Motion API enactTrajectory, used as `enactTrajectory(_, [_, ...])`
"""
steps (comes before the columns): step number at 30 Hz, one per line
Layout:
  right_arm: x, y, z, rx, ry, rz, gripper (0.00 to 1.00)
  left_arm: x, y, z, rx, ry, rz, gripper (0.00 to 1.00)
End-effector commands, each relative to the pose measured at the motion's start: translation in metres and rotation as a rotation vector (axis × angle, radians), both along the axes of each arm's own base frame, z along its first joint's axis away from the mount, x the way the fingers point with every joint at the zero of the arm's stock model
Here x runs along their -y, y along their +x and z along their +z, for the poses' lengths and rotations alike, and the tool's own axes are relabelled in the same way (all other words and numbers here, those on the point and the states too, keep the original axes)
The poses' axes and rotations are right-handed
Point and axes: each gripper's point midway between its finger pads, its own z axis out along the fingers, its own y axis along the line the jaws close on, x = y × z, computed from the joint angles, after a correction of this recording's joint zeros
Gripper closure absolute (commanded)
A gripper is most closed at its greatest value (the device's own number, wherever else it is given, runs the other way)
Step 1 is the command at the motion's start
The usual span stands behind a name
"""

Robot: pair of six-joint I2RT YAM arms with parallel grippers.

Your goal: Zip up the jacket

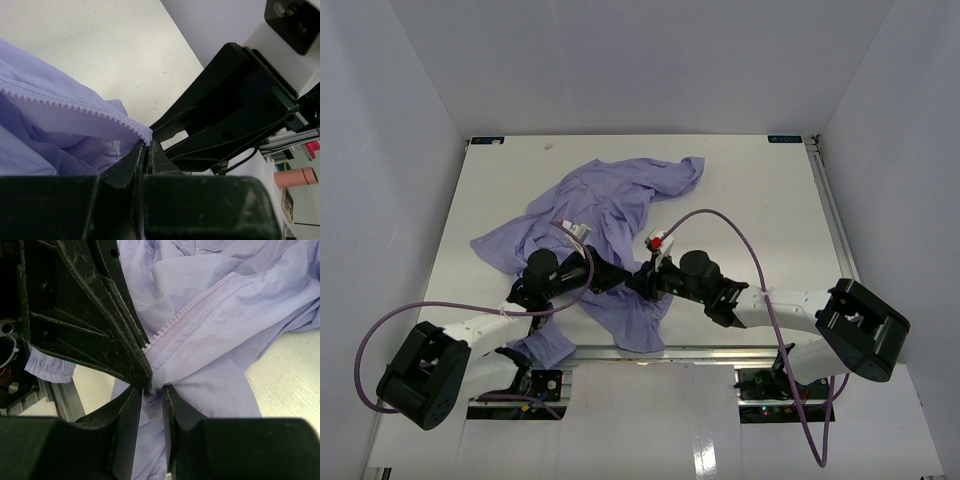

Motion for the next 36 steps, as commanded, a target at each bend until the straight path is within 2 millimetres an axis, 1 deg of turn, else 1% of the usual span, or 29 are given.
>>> enactTrajectory(1, [-0.002,0.0,0.011,0.04,0.054,0.009,0.66,0.004,-0.007,0.015,0.036,-0.056,-0.042,1.0])
enactTrajectory(9, [0.0,-0.003,0.012,0.043,0.082,0.013,0.57,0.004,-0.008,0.016,0.032,-0.073,-0.045,1.0])
enactTrajectory(13, [-0.001,-0.002,0.009,0.041,0.078,0.012,0.56,0.004,-0.009,0.017,0.031,-0.079,-0.045,1.0])
enactTrajectory(22, [-0.003,-0.003,0.008,0.043,0.086,0.022,0.56,0.004,-0.009,0.019,0.032,-0.095,-0.043,1.0])
enactTrajectory(25, [-0.003,-0.004,0.008,0.041,0.086,0.027,0.64,0.004,-0.009,0.019,0.033,-0.099,-0.04,1.0])
enactTrajectory(26, [-0.004,-0.005,0.008,0.041,0.089,0.032,0.69,0.003,-0.009,0.02,0.034,-0.102,-0.038,1.0])
enactTrajectory(27, [-0.005,-0.005,0.009,0.041,0.092,0.038,0.71,0.003,-0.009,0.02,0.034,-0.103,-0.037,1.0])
enactTrajectory(28, [-0.005,-0.007,0.009,0.038,0.094,0.046,0.77,0.003,-0.008,0.019,0.029,-0.102,-0.032,1.0])
enactTrajectory(29, [-0.005,-0.009,0.008,0.035,0.097,0.055,0.85,0.003,-0.007,0.019,0.022,-0.101,-0.025,1.0])
enactTrajectory(30, [-0.006,-0.011,0.009,0.031,0.103,0.066,0.91,0.003,-0.006,0.018,0.017,-0.099,-0.017,1.0])
enactTrajectory(33, [-0.003,-0.018,0.009,0.029,0.119,0.085,0.92,0.002,-0.001,0.019,0.019,-0.091,0.005,1.0])
enactTrajectory(34, [-0.001,-0.019,0.013,0.034,0.133,0.085,0.92,0.001,0.0,0.019,0.021,-0.088,0.012,1.0])
enactTrajectory(36, [0.003,-0.02,0.012,0.038,0.132,0.079,0.92,0.0,0.003,0.016,0.008,-0.073,0.034,0.99])
